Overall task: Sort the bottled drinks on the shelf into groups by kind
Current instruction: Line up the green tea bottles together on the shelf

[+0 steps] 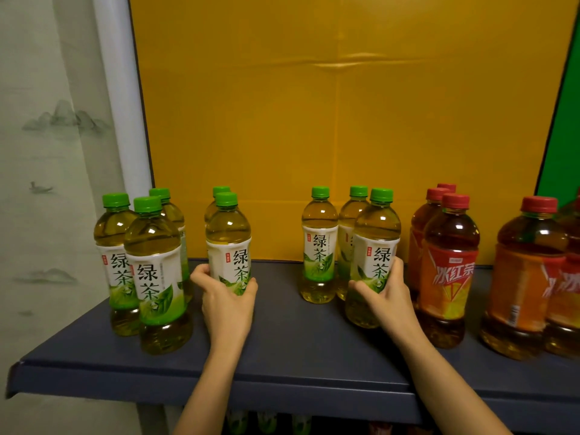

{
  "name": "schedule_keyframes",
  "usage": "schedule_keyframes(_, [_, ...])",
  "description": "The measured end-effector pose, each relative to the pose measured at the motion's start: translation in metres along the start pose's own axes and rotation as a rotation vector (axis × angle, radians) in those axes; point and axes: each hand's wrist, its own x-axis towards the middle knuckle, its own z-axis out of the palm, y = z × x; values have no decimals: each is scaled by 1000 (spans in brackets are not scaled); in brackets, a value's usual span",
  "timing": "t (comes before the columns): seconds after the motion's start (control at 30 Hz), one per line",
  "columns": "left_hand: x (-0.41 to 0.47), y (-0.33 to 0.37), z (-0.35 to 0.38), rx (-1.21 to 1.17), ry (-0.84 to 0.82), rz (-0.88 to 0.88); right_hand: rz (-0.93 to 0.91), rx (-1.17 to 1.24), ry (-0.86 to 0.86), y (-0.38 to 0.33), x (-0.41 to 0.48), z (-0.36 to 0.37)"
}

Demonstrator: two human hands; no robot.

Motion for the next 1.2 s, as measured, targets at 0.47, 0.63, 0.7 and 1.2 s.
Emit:
schedule_keyframes(0.47, [-30, 29, 30, -262, -356, 61, 43, 2, -52, 2, -2, 0])
schedule_keyframes(0.63, [-37, 35, 57, -266, -449, 66, 54, 22, -32, 1, -3, 1])
schedule_keyframes(0.7, [-40, 37, 64, -259, -456, 69, 52, 39, -22, 1, -4, 1])
schedule_keyframes(1.2, [-38, 33, 66, -311, -607, 35, 101, 129, 9, 0, -7, 6])
